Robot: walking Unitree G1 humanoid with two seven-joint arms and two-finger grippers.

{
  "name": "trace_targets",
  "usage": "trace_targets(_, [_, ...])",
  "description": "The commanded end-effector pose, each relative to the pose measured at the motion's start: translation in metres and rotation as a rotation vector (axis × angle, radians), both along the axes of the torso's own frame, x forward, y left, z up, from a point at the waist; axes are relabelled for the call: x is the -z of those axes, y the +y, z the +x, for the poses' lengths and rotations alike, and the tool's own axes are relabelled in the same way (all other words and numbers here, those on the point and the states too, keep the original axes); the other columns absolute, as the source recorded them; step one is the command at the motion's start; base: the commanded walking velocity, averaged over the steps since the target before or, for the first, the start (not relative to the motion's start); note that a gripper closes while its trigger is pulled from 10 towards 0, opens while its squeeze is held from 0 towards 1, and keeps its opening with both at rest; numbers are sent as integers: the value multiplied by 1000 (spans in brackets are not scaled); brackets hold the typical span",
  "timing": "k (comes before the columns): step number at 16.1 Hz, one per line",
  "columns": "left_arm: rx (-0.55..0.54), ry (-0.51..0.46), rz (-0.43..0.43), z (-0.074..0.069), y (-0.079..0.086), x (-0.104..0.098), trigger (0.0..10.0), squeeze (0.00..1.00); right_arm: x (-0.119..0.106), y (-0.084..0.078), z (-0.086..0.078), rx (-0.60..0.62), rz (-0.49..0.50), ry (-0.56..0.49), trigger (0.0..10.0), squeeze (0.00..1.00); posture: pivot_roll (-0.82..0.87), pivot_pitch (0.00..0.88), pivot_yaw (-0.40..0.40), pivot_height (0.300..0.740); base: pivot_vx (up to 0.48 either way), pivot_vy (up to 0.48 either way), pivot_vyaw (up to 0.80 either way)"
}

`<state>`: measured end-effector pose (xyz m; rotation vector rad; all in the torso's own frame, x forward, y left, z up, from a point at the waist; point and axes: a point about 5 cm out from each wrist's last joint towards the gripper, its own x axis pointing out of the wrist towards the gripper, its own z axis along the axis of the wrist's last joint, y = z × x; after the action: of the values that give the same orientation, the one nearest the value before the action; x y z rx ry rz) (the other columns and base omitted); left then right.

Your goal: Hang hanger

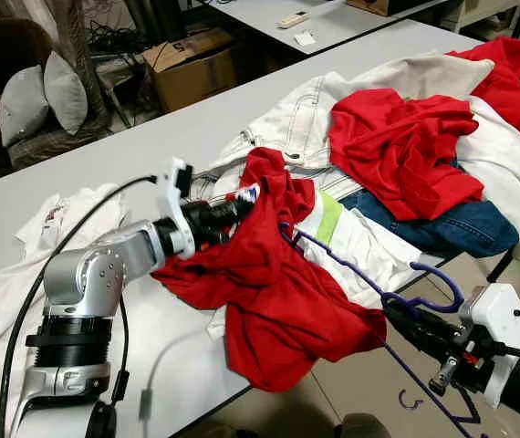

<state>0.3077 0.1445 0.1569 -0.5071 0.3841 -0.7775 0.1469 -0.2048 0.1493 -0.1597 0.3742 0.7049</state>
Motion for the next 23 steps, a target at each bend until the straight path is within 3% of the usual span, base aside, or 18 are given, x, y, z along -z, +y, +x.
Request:
trace_targets(1, [-63,-38,-38,7,8,-10,0,0,3,1,1,5,-4,6,10000,0,-313,0,173,740,0,0,0])
trace_targets(4, [-182,-77,-143,19,20,-25,0,0,2,0,5,12,-8,-11,10000,0,-312,0,174,740,0,0,0])
trace_targets(6, [-255,-112,-123,25,29,-28,0,0,1,0,8,20,-8,-29,10000,0,-310,0,174,740,0,0,0])
trace_targets(7, [-283,-128,-65,27,35,-28,0,0,0,1,10,21,-9,-38,10000,0,-309,0,174,740,0,0,0])
trace_targets(8, [-228,-173,92,26,35,-26,0,0,-1,1,12,23,-9,-49,10000,0,-306,0,172,740,0,0,0])
trace_targets(9, [-94,-247,230,18,27,-24,39,0,-3,0,13,26,-5,-59,10000,0,-303,0,170,740,0,0,0])
trace_targets(10, [23,-351,297,11,17,-26,10000,0,-4,0,14,25,-5,-64,10000,0,-303,0,170,740,0,0,0])
trace_targets(12, [52,-437,173,6,10,-37,10000,0,-4,0,14,24,-8,-68,10000,0,-299,0,171,740,0,0,0])
trace_targets(13, [62,-510,120,2,9,-39,10000,1000,-4,0,14,26,-7,-69,10000,0,-297,0,170,740,0,0,0])
trace_targets(14, [115,-572,143,-5,6,-35,10000,1000,-3,0,13,25,-9,-67,10000,0,-294,0,167,740,0,0,0])
trace_targets(16, [197,-575,205,-19,3,-19,10000,1000,-2,2,10,30,-3,-62,10000,0,-296,0,165,740,0,0,0])
trace_targets(23, [189,-541,182,-40,-1,-7,10000,1000,1,5,1,45,13,-41,10000,0,-290,0,162,740,0,0,0])
